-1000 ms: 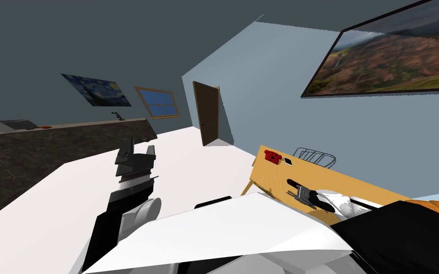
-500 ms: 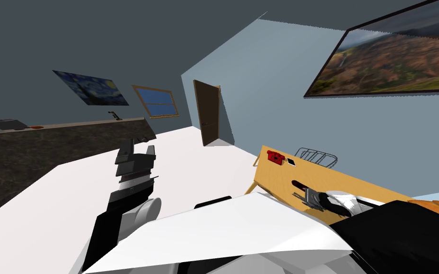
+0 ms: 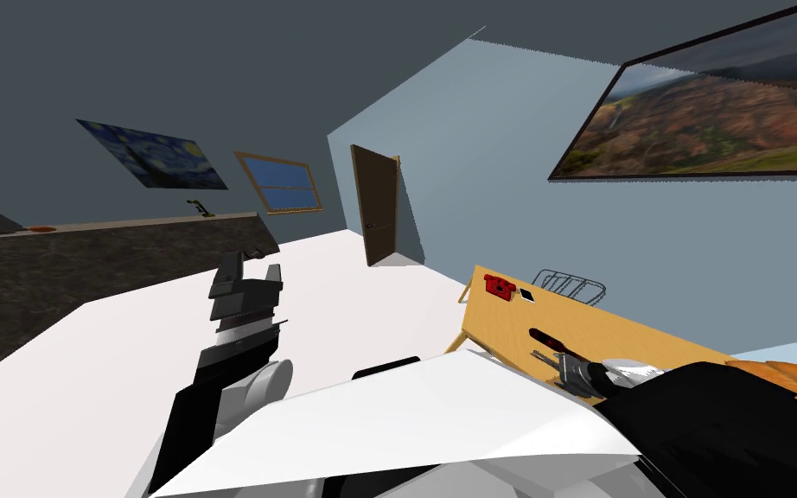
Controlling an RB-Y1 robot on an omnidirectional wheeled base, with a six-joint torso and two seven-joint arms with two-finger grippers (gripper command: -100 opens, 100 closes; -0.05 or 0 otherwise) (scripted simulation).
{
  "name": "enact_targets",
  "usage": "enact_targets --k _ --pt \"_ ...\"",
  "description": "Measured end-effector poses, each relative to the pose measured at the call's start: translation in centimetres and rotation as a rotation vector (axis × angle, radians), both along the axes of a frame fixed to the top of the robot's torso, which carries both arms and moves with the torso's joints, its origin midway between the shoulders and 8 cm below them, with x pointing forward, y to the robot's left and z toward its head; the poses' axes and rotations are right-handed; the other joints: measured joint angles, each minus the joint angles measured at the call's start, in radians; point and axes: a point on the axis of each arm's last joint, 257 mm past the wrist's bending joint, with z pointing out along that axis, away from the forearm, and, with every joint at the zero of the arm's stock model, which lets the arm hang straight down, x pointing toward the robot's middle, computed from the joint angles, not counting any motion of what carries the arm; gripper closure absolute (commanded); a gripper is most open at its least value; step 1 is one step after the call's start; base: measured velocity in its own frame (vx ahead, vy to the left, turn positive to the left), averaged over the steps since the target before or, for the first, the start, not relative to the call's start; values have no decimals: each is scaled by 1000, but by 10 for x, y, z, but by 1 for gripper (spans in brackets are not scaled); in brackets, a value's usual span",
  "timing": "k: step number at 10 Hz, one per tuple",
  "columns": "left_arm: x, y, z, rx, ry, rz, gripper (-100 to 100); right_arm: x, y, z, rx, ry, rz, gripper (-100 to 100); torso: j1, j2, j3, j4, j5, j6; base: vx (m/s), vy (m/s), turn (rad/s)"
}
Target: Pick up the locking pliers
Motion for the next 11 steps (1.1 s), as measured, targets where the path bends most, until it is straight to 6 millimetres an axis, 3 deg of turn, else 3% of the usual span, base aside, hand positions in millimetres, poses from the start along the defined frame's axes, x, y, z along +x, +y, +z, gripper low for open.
enact_targets --k 6,8,9,10,11 --pt "0 0 0 0 0 0 0 -33 31 -31 45 24 -2 -100 -6 -1 0 0 -1 0 41 -164 29" --pt "0 0 0 0 0 0 0 -38 38 -40 50 29 -3 -100 -2 0 0 0 -1 0 26 -88 21" --pt "0 0 0 0 0 0 0 -39 39 -40 50 30 -1 0 3 1 0 0 0 0 3 -11 1" --pt "0 0 0 0 0 0 0 -38 39 -40 49 30 -2 -100 6 1 1 0 1 0 -15 -39 82" --pt "0 0 0 0 0 0 0 -36 42 -47 47 28 -7 -100 5 2 1 1 1 -1 -13 -55 55"
